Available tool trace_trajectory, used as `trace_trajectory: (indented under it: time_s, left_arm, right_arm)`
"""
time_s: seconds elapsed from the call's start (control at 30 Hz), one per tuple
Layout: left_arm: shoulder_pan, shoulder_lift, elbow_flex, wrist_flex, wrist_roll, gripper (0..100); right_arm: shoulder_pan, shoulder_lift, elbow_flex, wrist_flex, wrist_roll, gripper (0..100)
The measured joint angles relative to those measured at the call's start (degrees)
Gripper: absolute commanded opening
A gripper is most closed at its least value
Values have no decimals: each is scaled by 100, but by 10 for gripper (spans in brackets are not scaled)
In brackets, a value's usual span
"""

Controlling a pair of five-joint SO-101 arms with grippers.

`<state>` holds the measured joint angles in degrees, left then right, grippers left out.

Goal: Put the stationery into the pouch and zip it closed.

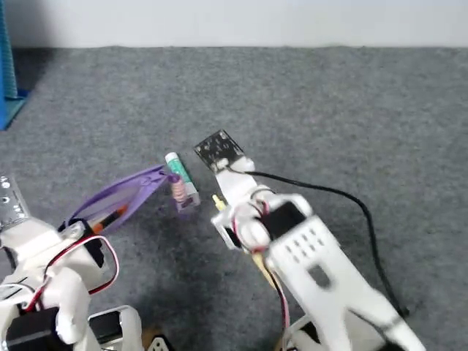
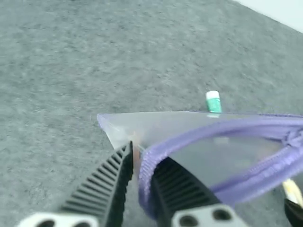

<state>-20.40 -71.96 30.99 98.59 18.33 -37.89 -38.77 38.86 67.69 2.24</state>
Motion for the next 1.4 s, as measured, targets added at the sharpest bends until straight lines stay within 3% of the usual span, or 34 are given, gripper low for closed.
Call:
trace_trajectory:
  time_s: [0.27, 0.47, 1.0, 1.17, 1.4]
  left_arm:
    - [97, 0, 0, 0, 62, 12]
    - [97, 0, 0, 0, 70, 12]
    - [360, 9, 0, 0, 70, 12]
    - [360, 9, 0, 0, 70, 12]
    - [360, 9, 0, 0, 70, 12]
  right_arm:
    - [-941, -2312, 0, 598, 0, 8]
    - [-1556, -3024, 0, 475, 0, 8]
    - [-1635, -3710, 0, -1908, 0, 8]
    - [-2013, -3710, 0, -2708, 0, 8]
    - [-2233, -3745, 668, -4413, 0, 8]
